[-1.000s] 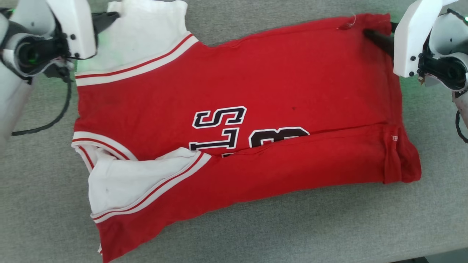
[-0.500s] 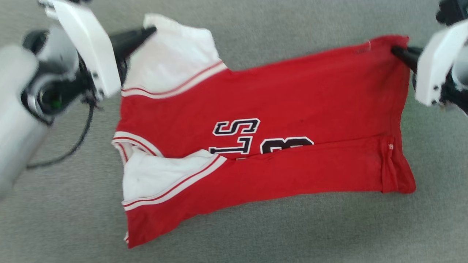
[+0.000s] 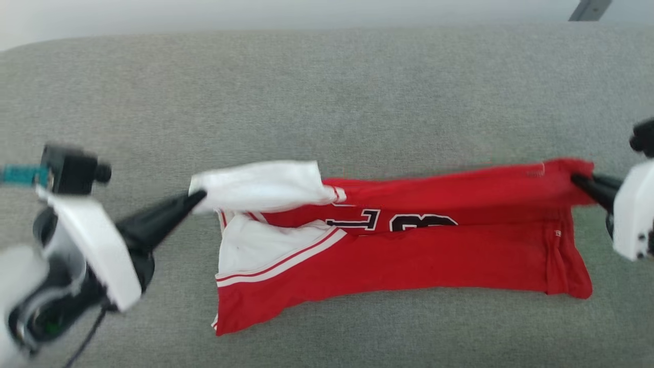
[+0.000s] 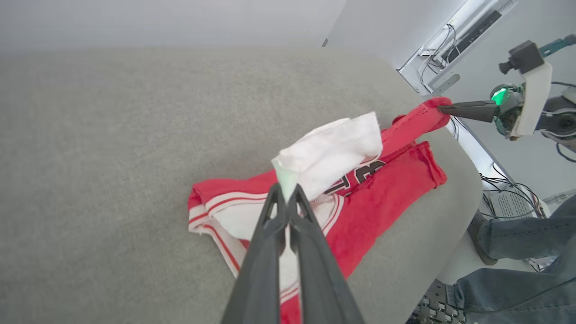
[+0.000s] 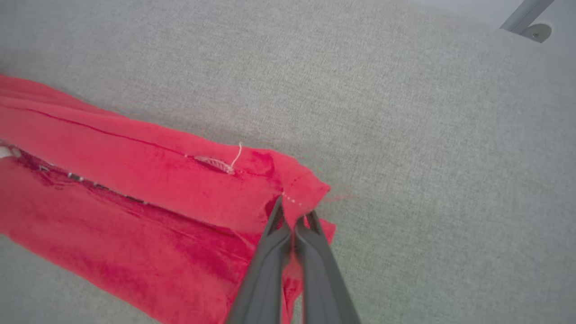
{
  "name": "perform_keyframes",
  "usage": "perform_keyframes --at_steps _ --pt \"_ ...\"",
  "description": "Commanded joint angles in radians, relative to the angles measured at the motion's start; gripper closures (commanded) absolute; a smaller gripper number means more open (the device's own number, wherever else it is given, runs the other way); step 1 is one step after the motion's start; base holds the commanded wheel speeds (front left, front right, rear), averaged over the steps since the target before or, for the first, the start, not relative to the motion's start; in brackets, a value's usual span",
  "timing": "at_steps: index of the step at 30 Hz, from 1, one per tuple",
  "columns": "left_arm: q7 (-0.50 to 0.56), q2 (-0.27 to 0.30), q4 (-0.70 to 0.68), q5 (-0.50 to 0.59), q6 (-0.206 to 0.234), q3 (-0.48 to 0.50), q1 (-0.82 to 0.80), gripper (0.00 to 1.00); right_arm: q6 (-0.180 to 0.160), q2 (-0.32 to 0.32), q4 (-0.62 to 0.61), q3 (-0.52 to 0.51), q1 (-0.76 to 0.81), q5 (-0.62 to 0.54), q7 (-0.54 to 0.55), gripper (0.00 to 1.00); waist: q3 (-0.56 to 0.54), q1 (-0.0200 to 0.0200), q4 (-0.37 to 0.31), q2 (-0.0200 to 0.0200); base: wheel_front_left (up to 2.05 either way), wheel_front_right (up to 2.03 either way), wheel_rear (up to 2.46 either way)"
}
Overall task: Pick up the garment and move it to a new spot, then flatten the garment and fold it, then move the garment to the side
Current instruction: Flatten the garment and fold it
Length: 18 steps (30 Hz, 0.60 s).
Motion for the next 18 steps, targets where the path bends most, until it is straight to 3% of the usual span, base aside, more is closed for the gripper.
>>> perform_keyframes --at_steps 1,4,8,18 --pt "-0.037 0.016 -0.025 -0.012 0.001 -0.011 0.055 1.0 -0.001 -0.014 -0.032 -0.022 0.061 -0.005 0.006 1.0 -0.007 0.0 0.009 0.0 0.0 0.0 0.0" --pt "-0.095 0.027 -0.06 -0.015 0.004 -0.036 0.134 1.0 -0.001 -0.025 -0.083 -0.069 0.157 -0.013 0.015 1.0 -0.004 0.0 0.013 0.0 0.0 0.0 0.0" --pt "-0.155 -0.002 -0.062 -0.033 0.017 -0.061 0.213 1.0 -0.001 0.001 -0.114 -0.13 0.253 -0.035 0.03 1.0 0.006 0.0 0.013 0.0 0.0 0.0 0.0" --pt "-0.216 -0.141 0.116 -0.049 0.007 -0.084 0.264 1.0 -0.001 0.139 -0.036 -0.21 0.278 -0.103 0.025 1.0 0.041 0.0 0.007 0.0 0.0 0.0 0.0"
